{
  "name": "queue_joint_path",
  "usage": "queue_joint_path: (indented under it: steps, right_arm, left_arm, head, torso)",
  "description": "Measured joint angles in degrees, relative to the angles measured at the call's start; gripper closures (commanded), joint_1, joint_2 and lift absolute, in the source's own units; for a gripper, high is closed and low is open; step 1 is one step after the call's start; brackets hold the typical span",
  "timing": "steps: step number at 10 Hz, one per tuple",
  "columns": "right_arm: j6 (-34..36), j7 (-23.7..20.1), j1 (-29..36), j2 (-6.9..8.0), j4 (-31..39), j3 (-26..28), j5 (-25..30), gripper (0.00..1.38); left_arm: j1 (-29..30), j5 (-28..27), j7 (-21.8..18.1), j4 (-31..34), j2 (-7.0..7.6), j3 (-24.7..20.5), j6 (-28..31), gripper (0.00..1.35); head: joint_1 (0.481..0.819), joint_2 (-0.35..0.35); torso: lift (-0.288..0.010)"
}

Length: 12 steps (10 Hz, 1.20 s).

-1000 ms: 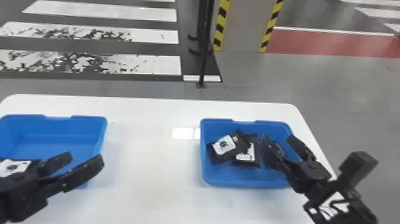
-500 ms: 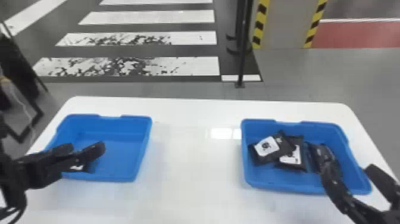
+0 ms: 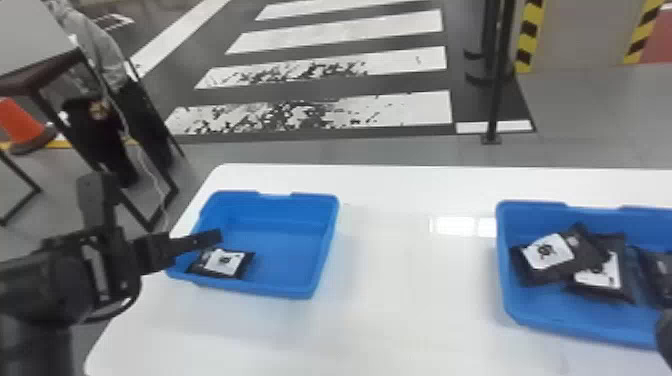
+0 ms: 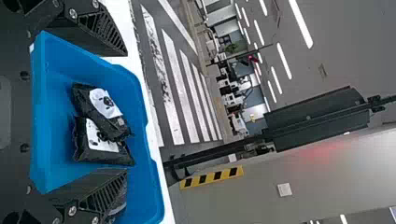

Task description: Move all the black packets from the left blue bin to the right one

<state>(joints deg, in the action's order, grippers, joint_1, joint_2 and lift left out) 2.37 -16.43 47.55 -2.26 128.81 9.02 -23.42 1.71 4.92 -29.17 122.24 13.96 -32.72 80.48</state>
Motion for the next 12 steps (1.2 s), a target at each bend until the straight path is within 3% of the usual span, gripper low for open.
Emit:
queue_joint_path:
  steps: [2,5,9,12]
  right_arm:
    - [0.11,-0.08,-0.40,-0.18,-0.69,-0.19,-0.07,0.15]
    - [0.42,-0.41,-0.89,-0.20,-1.39,-0.48,-0.55,0.15]
    - [1.21,-0.61,-1.30,-0.20,-2.21,-0.57,-1.95,0.17]
    - [1.88,-1.06,-1.86,-0.20,-3.20,-0.57,-2.55,0.18]
  left_arm:
    - [-4.72,-3.03,0.53,-7.72,1.04,2.63,1.08,0.19]
    - [-10.66,-4.36,1.82,-17.30,1.00,6.53,1.84,0.19]
    - [-12.85,-9.01,3.04,-18.60,0.80,8.51,5.90,0.20]
    - [-14.77,-9.42,4.10,-23.04,0.79,8.81,5.56,0.23]
  head:
    - [0.695,0.308]
    - [0.695,0.283]
    - [0.695,0.293]
    - [0.695,0.299]
  torso:
    - [-0.144]
    - [-0.144]
    - [-0.144]
    - [-0.144]
